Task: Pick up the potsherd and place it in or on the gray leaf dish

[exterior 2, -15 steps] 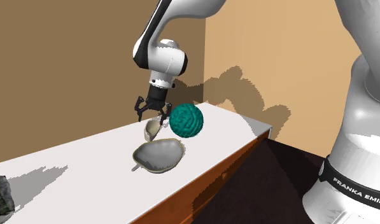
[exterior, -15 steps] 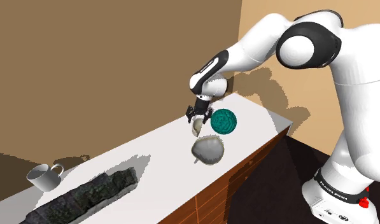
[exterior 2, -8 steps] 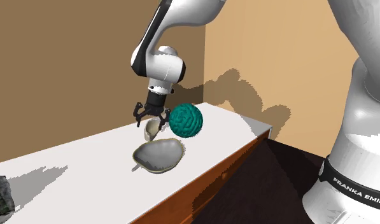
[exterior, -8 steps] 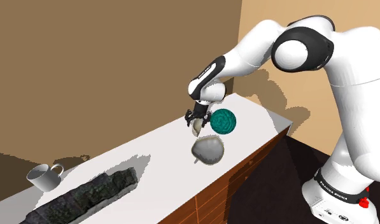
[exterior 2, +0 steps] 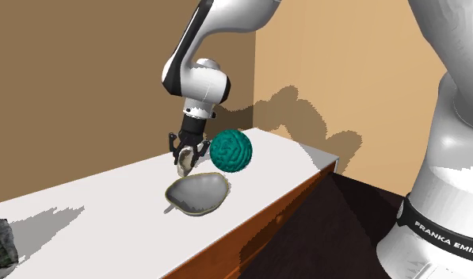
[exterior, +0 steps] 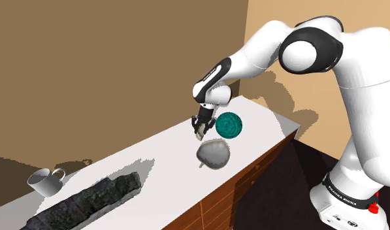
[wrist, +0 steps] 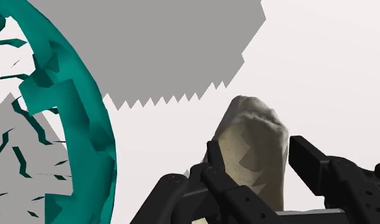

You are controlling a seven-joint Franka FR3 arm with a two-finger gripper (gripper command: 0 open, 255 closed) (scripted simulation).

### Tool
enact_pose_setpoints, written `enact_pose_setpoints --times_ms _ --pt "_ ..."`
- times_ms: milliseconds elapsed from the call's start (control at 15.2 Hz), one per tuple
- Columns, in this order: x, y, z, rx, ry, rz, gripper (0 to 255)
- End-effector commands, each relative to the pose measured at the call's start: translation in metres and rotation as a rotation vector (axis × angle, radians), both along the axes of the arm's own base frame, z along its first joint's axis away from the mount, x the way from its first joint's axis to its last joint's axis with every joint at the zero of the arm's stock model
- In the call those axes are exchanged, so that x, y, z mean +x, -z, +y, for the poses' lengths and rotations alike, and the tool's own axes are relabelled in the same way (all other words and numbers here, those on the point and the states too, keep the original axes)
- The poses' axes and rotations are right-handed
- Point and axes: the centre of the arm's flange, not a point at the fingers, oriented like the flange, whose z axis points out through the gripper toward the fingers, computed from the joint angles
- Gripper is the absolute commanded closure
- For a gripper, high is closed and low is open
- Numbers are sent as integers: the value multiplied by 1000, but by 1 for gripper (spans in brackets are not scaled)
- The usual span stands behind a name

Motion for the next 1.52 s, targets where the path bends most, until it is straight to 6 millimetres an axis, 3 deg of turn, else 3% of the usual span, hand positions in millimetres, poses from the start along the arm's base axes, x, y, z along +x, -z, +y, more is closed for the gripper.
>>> enact_pose_setpoints --times_ms 0,264,330,1452 --pt "-12 23 -5 -8 5 45 255" --pt "-27 25 -6 -7 5 45 255" --pt "-8 16 -8 -8 5 45 255" --pt "-8 -74 -8 -8 5 45 255"
